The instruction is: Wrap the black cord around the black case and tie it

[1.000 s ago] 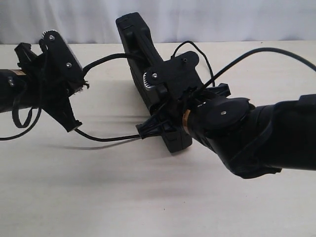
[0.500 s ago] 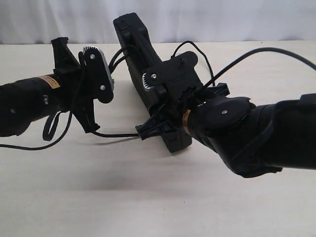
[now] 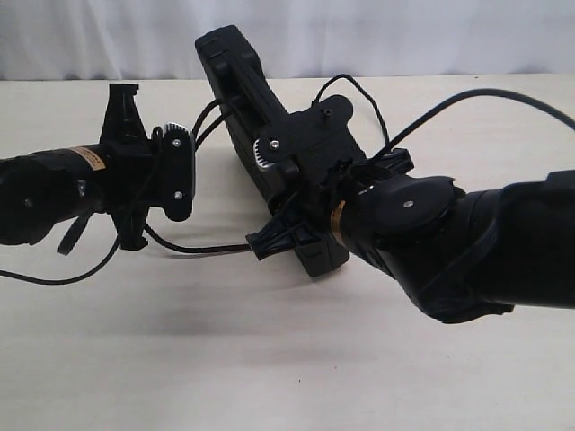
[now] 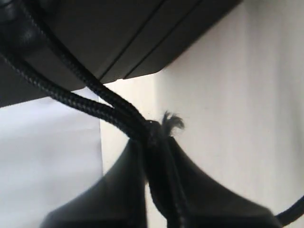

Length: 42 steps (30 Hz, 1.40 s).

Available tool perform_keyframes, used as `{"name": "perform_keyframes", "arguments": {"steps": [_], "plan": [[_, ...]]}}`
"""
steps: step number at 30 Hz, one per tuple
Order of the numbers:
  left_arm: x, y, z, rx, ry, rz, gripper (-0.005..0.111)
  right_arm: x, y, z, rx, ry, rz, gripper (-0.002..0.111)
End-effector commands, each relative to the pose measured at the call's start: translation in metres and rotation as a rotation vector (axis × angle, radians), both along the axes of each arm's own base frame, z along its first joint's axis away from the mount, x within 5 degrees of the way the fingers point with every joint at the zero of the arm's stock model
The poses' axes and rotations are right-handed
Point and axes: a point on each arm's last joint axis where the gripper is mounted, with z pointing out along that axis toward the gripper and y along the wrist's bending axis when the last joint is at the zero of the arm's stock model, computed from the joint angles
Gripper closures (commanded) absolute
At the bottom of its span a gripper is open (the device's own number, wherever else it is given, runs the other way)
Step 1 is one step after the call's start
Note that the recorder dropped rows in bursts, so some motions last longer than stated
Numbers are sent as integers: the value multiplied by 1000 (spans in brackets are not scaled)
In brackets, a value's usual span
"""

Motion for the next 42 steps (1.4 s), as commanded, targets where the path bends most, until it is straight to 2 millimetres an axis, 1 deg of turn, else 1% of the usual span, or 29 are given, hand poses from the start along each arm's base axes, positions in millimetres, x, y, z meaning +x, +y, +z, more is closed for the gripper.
{"name": "perform_keyframes", "arguments": {"steps": [1, 5, 7, 11, 14, 17, 19, 21, 22, 24, 26, 28, 30, 37, 39, 42], "plan": [[6, 6, 8, -45, -93, 108, 107, -7, 6, -15, 44, 112, 46, 104], [11, 22, 17, -156, -203, 350, 107, -7, 6, -15, 44, 112, 46, 104], [10, 24, 16, -179, -191, 394, 107, -7, 6, -15, 44, 112, 46, 104], [7, 22, 9, -223, -95, 420, 107, -7, 6, -15, 44, 112, 46, 104], [5, 21, 9, -266, -104, 486, 107, -7, 6, -15, 43, 111, 44, 104], [3, 23, 21, -371, -186, 595, 107, -7, 6, -15, 43, 111, 44, 104], [-1, 23, 35, -478, -228, 636, 107, -7, 6, -15, 43, 111, 44, 104], [-5, 24, 47, -570, -249, 654, 107, -7, 6, -15, 43, 111, 44, 104], [-8, 24, 57, -647, -260, 665, 107, -7, 6, -15, 43, 111, 44, 104], [-13, 26, 68, -747, -265, 687, 107, -7, 6, -15, 43, 111, 44, 104], [-16, 24, 71, -815, -232, 688, 107, -7, 6, -15, 44, 112, 43, 104], [-16, 21, 67, -857, -182, 691, 107, -7, 6, -15, 44, 112, 43, 104], [-15, 16, 58, -885, -120, 705, 107, -7, 6, -15, 44, 112, 43, 104], [-11, -14, 17, -771, -23, 671, 107, -7, 6, -16, 52, 121, 39, 104], [-12, -17, 9, -762, -19, 700, 107, -8, 6, -16, 56, 124, 34, 104], [-11, -16, -1, -749, -21, 759, 107, -8, 6, -16, 57, 125, 36, 104]]}}
